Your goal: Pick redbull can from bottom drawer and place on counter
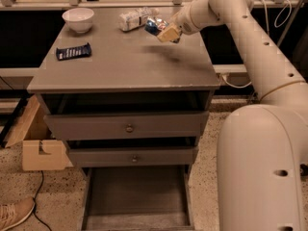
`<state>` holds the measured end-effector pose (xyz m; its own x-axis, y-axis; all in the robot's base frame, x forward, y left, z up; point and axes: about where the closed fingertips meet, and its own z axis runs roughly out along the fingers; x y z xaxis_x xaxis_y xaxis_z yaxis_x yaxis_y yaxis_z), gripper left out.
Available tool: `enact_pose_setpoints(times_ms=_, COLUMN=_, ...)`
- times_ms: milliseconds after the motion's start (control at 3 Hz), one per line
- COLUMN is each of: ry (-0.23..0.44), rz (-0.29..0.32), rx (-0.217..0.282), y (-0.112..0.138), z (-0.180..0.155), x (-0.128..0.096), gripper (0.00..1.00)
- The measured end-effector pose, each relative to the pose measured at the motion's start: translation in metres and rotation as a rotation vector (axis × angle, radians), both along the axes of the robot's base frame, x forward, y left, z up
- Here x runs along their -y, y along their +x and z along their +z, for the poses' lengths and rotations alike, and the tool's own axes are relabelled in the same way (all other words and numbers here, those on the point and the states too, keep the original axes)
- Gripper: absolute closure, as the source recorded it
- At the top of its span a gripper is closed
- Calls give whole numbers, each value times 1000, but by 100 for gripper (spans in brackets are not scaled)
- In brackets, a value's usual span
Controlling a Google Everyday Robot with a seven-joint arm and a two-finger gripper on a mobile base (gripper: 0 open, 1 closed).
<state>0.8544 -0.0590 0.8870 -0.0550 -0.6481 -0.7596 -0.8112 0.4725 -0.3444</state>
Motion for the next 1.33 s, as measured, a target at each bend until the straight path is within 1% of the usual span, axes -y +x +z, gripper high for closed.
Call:
enact_pose_setpoints(times_ms=333, ry=20, rz=-2, rx=-33, y=7, z=-13, x=-2, gripper=21)
enact_pose_setpoints(times_ms=667, ry=26, rz=-1, rx=-52, y=10, z=-19, x=-2, gripper=0)
enact_pose_setpoints(times_ms=1000, ry=27, rz=2, rx=-60, y=12, z=-20, x=0, gripper=0)
enact_pose_setpoints(times_ms=1333, ry=29, rz=-56, rx=-15, y=6, z=5, x=31, gripper=0)
